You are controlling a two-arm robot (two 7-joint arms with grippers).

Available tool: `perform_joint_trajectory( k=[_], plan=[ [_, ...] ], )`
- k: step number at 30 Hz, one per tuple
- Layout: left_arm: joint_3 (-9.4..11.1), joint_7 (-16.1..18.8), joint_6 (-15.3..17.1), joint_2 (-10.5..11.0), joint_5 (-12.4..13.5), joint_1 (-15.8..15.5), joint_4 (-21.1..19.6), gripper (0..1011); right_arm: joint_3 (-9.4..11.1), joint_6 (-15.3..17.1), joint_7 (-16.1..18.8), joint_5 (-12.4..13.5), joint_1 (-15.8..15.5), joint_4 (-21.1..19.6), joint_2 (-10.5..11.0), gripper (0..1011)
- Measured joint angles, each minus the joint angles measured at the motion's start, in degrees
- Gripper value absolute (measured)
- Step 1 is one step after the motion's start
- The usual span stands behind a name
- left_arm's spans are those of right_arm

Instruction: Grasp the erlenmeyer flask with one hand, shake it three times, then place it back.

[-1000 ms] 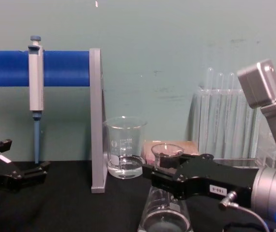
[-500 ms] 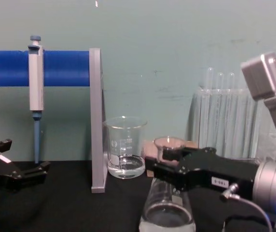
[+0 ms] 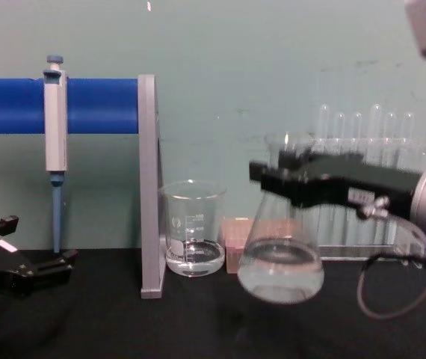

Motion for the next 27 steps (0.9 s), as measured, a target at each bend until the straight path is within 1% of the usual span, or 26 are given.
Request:
perform_joint_trajectory(
  k=[10, 14, 21, 27],
  plan=[
    [0.00, 0.00, 0.00, 0.00, 0.00, 0.00, 0.00, 1001, 2.00, 2.83, -1.81, 0.00, -1.37, -6.00, 0.73, 449],
    [0.00, 0.00, 0.00, 0.00, 0.00, 0.00, 0.00, 1001, 2.49, 3.69, -2.17, 0.02, -1.87, -7.65, 1.04, 449],
    [0.00, 0.00, 0.00, 0.00, 0.00, 0.00, 0.00, 1001, 3.03, 4.64, -2.55, 0.03, -2.36, -9.06, 1.39, 449],
    [0.00, 0.00, 0.00, 0.00, 0.00, 0.00, 0.00, 1001, 3.39, 4.79, -2.71, -0.02, -2.52, -8.97, 1.46, 449]
  ],
)
